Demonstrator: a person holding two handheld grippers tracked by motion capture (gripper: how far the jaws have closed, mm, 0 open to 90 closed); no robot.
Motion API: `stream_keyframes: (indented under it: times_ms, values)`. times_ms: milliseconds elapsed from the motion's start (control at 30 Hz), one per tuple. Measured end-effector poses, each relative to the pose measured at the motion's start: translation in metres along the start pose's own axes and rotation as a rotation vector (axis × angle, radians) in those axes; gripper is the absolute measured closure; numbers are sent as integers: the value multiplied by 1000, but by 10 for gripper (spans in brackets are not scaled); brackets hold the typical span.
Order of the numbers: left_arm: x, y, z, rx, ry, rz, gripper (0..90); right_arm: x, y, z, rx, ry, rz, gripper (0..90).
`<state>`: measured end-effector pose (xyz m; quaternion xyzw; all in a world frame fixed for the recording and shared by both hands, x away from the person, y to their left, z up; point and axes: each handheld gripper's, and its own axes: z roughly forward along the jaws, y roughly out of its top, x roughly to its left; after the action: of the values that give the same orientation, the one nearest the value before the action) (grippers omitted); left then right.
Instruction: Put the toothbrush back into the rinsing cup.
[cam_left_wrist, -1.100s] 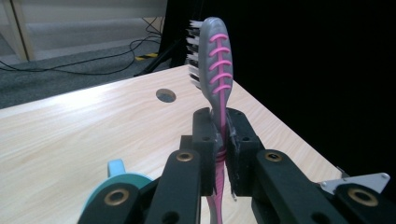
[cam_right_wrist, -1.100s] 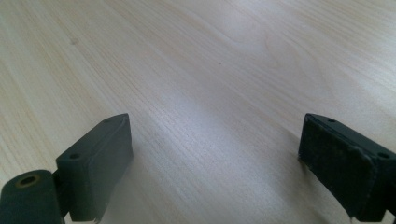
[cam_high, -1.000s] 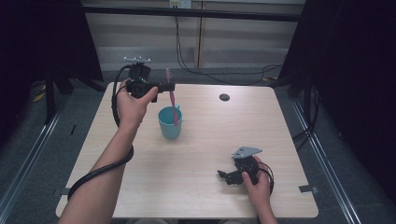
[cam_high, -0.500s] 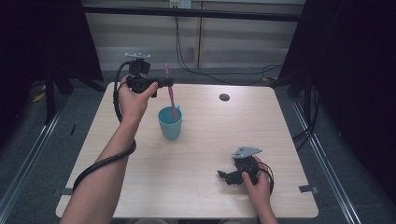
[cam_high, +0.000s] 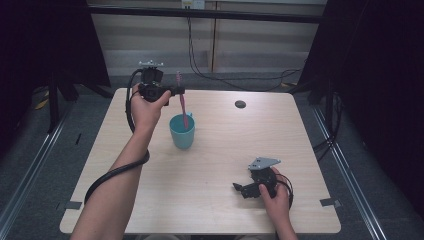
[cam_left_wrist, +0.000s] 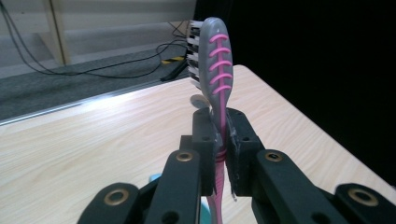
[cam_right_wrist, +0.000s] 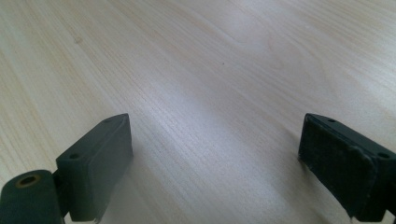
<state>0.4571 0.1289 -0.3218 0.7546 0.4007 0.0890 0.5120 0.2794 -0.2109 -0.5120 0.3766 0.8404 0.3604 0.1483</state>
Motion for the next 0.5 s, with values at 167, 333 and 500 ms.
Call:
stream_keyframes:
  times_ms: [167,333,500]
  values:
    - [4,-8,6,5,16,5,838,0,0,0,-1,1,-3,92]
    - [5,-15,9,8,40,18,838,0,0,0,-1,3,-4,92]
    - [3,-20,14,18,57,38,837,0,0,0,-3,7,-10,92]
